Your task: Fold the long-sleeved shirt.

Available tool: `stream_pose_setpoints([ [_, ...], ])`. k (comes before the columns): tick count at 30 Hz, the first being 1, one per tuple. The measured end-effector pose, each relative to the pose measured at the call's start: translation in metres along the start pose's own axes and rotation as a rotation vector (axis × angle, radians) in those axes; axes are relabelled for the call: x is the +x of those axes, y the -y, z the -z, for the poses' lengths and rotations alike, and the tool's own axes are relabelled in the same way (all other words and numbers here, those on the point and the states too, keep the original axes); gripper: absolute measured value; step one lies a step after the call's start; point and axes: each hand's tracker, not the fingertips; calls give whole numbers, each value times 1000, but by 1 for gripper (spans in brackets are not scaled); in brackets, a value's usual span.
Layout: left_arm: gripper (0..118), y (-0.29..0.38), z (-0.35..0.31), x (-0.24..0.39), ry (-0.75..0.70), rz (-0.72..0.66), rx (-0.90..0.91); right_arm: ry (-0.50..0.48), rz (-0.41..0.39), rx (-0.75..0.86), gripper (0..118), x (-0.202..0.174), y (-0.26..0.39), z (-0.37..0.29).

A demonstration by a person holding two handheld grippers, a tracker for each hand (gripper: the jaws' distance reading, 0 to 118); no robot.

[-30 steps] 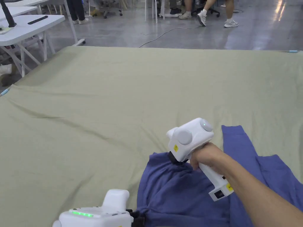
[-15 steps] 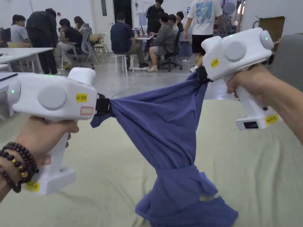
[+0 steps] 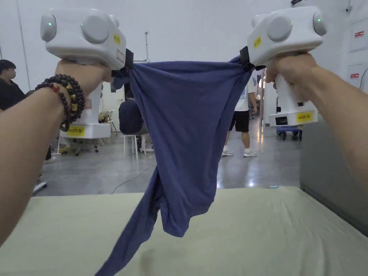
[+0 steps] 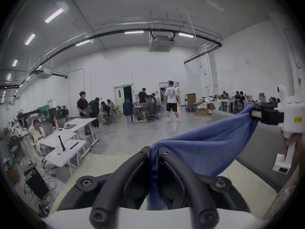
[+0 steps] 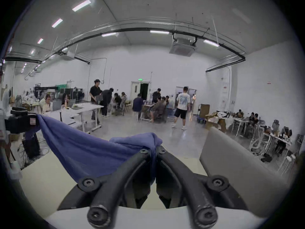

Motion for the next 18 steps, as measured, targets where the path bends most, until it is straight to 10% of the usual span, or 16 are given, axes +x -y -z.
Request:
stream_pose_setpoints([
  [18,6,285,58,8,78,-95,-404,-72,95,-419,0,-37,300,75],
])
